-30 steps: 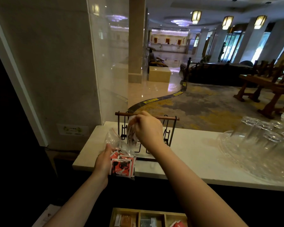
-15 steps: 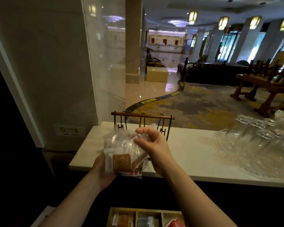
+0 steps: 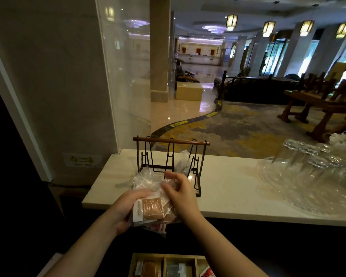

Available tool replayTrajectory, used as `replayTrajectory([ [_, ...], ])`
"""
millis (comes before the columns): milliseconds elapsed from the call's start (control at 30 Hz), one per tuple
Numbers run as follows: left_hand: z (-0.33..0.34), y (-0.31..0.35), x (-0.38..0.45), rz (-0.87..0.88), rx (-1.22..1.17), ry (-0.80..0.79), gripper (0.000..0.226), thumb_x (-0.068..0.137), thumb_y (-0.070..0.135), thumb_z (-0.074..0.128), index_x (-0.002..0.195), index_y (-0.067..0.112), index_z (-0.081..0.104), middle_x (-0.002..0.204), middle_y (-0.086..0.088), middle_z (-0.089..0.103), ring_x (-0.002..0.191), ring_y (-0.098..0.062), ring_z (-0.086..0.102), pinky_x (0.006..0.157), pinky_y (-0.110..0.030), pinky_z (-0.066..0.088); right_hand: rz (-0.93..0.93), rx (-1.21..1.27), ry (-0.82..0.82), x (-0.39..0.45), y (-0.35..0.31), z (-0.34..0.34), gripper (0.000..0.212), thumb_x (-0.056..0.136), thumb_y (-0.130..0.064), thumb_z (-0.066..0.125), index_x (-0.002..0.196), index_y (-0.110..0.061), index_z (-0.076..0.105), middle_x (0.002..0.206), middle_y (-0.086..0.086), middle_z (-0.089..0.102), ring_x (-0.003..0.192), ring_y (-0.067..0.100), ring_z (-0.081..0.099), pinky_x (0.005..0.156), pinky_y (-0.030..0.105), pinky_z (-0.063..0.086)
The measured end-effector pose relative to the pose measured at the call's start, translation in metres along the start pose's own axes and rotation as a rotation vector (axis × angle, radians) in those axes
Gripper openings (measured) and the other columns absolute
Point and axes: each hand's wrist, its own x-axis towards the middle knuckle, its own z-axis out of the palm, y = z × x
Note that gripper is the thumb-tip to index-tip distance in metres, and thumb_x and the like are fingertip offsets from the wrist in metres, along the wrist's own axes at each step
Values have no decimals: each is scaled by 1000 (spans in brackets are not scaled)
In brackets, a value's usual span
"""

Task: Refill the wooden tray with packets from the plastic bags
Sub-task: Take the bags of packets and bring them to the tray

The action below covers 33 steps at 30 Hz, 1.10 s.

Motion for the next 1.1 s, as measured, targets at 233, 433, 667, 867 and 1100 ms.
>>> replayTrajectory([
  [233, -11, -4, 5, 19, -141, 95, 33, 80, 17, 64, 111, 7, 64, 86, -16, 71, 72, -29, 67, 60, -36, 57, -113, -696, 269, 30, 14, -25, 36, 95, -20, 51, 131, -21, 48, 139, -1, 51, 94, 14, 64, 74, 26, 56],
  [433, -13, -6, 7, 19, -150, 104, 30, 88, 20, 57, 116, 7, 61, 92, -16, 69, 74, -29, 65, 59, -36, 57, -117, -1260, 25, 52, 16, -14, 62, 89, -5, 53, 142, -9, 22, 156, 25, 3, 69, 26, 65, 51, 31, 43],
  [667, -15, -12, 9, 28, -178, 79, 24, 86, 20, 60, 108, 12, 65, 78, -12, 74, 68, -26, 68, 55, -32, 58, -54, -1326, 20, 65, 20, -8, 38, 91, -9, 54, 127, 0, 45, 118, 20, 56, 92, 25, 64, 67, 30, 52],
  [867, -17, -12, 12, 17, -203, 97, 26, 90, 19, 54, 113, 13, 63, 86, -13, 72, 74, -27, 65, 60, -33, 57, -83, -1271, -96, 72, 14, -23, 20, 88, -1, 56, 107, -3, 61, 105, 14, 66, 94, 28, 66, 79, 35, 53],
  [1100, -17, -15, 24, -18, -184, 148, 32, 86, 23, 60, 116, 10, 62, 98, -18, 70, 81, -32, 66, 73, -44, 55, -275, -1206, -6, 69, -3, -32, 15, 89, -4, 54, 103, -7, 57, 104, 13, 63, 85, 29, 66, 66, 33, 49],
])
